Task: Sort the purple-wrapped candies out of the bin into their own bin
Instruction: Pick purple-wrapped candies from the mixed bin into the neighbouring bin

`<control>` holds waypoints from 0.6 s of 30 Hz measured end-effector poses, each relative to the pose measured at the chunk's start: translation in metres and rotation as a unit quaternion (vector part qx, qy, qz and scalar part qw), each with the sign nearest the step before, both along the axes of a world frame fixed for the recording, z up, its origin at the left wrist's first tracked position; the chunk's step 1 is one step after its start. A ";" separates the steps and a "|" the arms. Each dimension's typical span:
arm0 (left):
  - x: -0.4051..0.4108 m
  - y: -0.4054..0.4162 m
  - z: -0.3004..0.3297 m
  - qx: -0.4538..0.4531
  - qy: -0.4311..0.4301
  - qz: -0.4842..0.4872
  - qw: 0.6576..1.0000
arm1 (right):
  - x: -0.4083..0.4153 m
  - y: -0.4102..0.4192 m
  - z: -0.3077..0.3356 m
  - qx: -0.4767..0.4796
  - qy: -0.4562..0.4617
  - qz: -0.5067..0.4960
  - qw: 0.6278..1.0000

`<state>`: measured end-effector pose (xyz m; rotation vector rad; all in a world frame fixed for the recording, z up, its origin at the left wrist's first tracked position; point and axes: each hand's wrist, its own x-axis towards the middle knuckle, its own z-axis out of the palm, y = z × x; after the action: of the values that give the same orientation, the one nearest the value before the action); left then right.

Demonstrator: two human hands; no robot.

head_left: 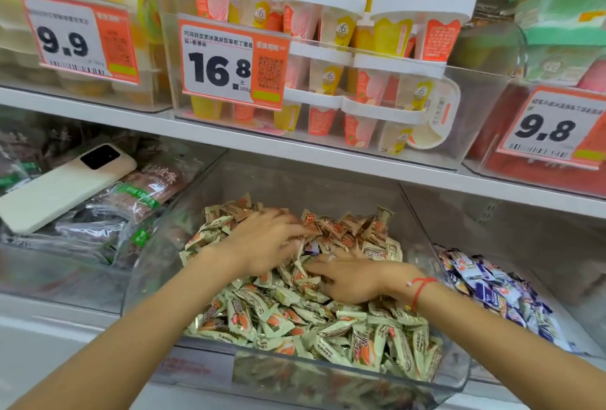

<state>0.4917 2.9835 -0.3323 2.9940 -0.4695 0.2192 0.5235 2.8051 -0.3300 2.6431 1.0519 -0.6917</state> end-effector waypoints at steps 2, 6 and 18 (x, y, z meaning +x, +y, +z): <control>0.001 -0.002 -0.006 0.053 0.038 -0.005 0.998 | -0.011 -0.013 0.011 0.022 0.048 0.015 0.998; 0.000 0.003 -0.010 0.091 -0.038 0.050 0.994 | -0.014 -0.025 0.038 0.112 0.097 0.009 0.989; 0.004 0.018 -0.015 -0.005 0.005 0.055 0.998 | 0.041 0.025 -0.003 0.067 -0.285 0.082 0.953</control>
<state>0.4956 3.0011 -0.3472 3.0119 -0.3010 0.2159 0.5649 2.8303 -0.3330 2.5674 1.1381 0.1847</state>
